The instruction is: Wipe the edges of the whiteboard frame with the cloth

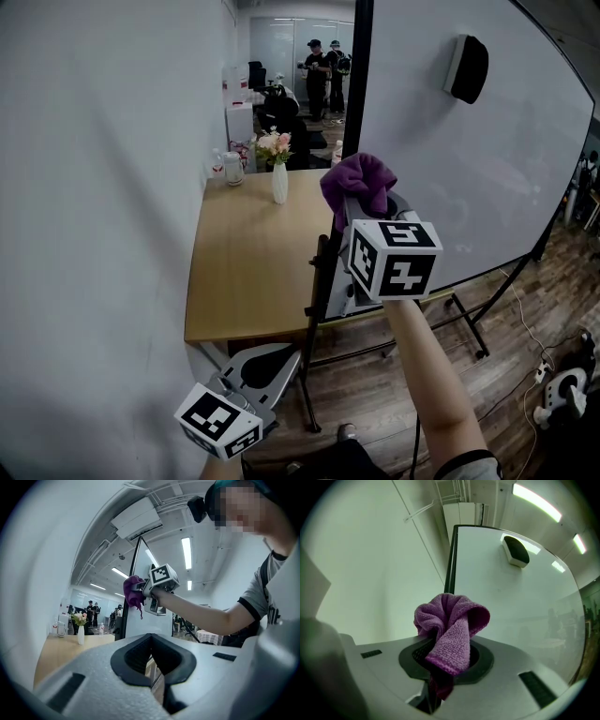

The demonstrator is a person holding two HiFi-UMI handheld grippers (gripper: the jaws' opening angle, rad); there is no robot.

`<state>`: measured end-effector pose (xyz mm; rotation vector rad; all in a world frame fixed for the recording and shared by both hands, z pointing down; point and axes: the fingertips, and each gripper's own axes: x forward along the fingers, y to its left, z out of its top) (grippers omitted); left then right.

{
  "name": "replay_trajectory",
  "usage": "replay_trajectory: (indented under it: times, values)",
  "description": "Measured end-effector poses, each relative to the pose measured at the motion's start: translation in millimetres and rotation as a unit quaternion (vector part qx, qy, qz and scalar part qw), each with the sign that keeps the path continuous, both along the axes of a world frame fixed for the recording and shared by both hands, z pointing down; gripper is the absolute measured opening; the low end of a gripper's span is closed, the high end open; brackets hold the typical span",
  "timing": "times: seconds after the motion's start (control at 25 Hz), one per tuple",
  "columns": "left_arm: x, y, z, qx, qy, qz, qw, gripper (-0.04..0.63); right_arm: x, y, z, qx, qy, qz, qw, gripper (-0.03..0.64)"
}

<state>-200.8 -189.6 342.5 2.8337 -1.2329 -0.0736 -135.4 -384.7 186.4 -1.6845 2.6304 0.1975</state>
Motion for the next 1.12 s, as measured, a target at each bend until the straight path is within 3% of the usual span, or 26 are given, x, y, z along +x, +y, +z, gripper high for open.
replay_trajectory:
  times: [1.12]
  values:
    - [1.0,7.3,28.0,-0.027,0.003,-0.006,0.9996,0.016,0.6,-2.9,90.1,-0.050,0.016,0.013,0.999,0.063]
